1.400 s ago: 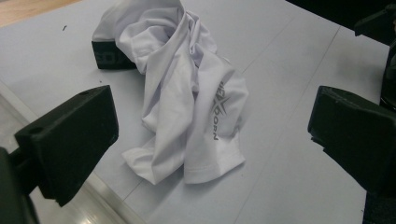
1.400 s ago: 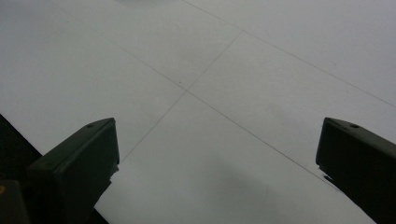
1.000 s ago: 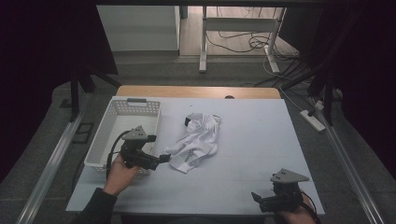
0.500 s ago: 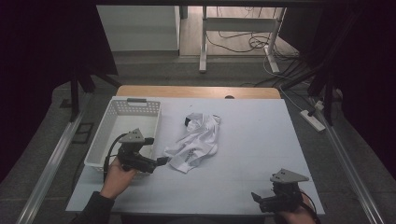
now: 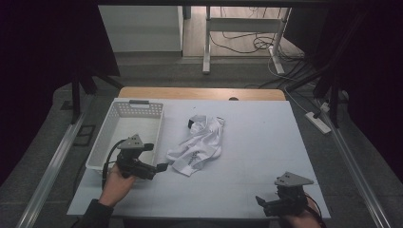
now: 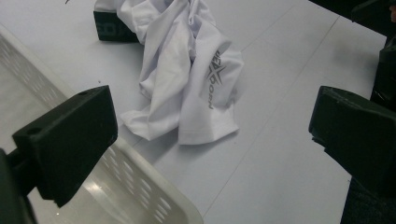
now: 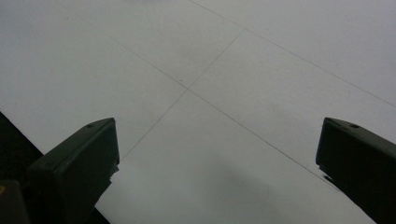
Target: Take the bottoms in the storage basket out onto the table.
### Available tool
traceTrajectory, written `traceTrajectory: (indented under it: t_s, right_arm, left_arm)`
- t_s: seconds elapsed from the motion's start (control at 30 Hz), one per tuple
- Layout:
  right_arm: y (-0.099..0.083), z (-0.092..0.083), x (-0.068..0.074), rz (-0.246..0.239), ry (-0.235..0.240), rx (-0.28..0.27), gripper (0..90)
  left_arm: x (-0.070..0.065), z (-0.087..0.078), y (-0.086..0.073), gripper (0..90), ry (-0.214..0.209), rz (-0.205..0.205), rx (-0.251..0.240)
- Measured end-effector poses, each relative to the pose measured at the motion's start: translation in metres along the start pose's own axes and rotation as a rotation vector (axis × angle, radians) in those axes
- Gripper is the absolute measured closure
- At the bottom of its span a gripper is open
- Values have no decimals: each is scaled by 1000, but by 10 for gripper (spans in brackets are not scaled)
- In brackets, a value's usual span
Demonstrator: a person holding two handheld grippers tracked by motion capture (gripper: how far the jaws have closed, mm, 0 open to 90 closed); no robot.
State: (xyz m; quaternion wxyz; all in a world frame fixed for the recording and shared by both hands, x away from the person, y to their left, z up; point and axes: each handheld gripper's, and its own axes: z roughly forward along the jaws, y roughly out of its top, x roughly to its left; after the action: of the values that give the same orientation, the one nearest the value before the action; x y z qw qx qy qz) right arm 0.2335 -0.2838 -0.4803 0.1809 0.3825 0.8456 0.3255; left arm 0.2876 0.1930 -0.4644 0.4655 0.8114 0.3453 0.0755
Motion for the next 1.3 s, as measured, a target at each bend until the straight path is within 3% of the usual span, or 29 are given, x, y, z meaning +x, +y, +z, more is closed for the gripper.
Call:
traceTrajectory:
  t_s: [1.3]
  right_arm:
    - [1, 1, 1, -8, -5, 8, 0]
  left_arm:
    - [-6, -33, -34, 4, 52, -45, -35]
